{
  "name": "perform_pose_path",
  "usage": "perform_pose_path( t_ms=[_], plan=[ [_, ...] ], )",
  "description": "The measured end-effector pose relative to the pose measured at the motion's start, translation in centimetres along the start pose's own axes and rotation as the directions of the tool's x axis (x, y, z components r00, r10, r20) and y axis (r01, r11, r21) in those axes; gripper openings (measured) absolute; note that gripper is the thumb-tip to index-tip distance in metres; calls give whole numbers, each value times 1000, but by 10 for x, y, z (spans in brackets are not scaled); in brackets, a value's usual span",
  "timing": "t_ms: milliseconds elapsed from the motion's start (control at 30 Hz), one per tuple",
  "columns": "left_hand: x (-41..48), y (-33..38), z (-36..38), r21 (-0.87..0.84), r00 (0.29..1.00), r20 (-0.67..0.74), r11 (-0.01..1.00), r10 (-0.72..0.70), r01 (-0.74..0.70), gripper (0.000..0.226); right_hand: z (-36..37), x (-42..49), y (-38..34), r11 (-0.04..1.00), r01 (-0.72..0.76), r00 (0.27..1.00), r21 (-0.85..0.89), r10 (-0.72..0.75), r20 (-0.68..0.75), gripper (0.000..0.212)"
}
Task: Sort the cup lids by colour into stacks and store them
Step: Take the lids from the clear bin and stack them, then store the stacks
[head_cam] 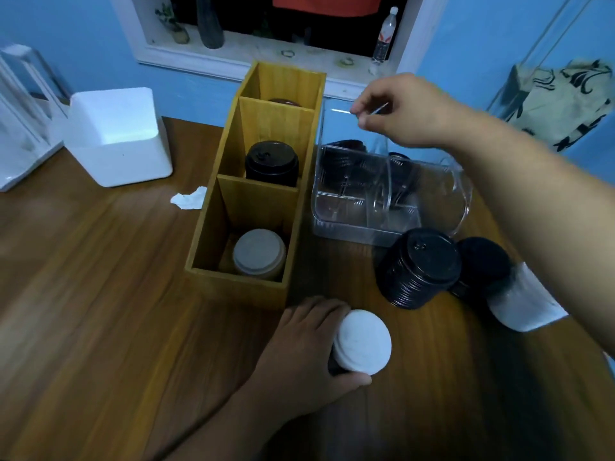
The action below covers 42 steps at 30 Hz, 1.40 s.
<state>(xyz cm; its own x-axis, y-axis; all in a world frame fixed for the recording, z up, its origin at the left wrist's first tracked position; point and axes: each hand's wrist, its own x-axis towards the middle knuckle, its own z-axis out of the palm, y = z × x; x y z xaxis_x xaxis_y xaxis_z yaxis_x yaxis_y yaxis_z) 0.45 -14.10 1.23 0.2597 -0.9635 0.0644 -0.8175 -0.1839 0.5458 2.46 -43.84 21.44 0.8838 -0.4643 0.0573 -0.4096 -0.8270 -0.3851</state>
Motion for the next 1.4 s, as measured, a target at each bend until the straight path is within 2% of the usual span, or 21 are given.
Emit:
perform_pose_path(
  t_ms=[100, 200, 300, 400, 433, 600, 833, 1133, 1233, 1333, 1400],
  plan=[
    [0, -1, -1, -11, 1000, 4, 1000, 8, -7, 91, 13, 64, 12, 969, -69, 978, -236, 113, 176, 24],
    [2, -1, -5, -31, 1000, 11, 999, 13, -12, 90, 35, 97, 15, 901, -133, 878, -412, 300, 372, 53],
    [4, -2, -7, -51, 999, 36, 998, 25, -23, 90, 50, 111, 16, 893, -214, 798, -395, 393, 456, 73],
    [4, -2, -7, -61, 999, 35, 998, 21, -19, 90, 55, 115, 17, 904, -261, 762, -340, 409, 502, 95],
    [5, -2, -8, -61, 999, 40, 998, 20, -17, 90, 55, 115, 18, 907, -265, 760, -329, 406, 507, 96],
    [3, -3, -6, -39, 999, 22, 999, 27, -26, 90, 43, 107, 24, 924, -266, 818, -276, 368, 443, 60],
    [2, -2, -4, -18, 999, 11, 999, 30, -30, 90, 9, 80, 14, 949, -221, 942, -226, 268, 202, 58],
    [2, -3, -4, 7, 999, -7, 999, 33, -33, 93, -28, 6, 12, 957, -241, 969, 163, 246, -8, 50],
    [2, -3, -3, 7, 1000, -9, 1000, 29, -29, 94, -33, -59, 9, 942, -221, 973, 254, 230, -5, 51],
    [2, -3, -2, 1, 999, -26, 1000, 27, -27, 93, -20, -141, 6, 923, -186, 982, 336, 181, 48, 64],
    [3, -4, -1, 12, 999, -35, 999, 34, -33, 92, -2, -190, 7, 909, -176, 984, 378, 154, 87, 65]
  ],
)
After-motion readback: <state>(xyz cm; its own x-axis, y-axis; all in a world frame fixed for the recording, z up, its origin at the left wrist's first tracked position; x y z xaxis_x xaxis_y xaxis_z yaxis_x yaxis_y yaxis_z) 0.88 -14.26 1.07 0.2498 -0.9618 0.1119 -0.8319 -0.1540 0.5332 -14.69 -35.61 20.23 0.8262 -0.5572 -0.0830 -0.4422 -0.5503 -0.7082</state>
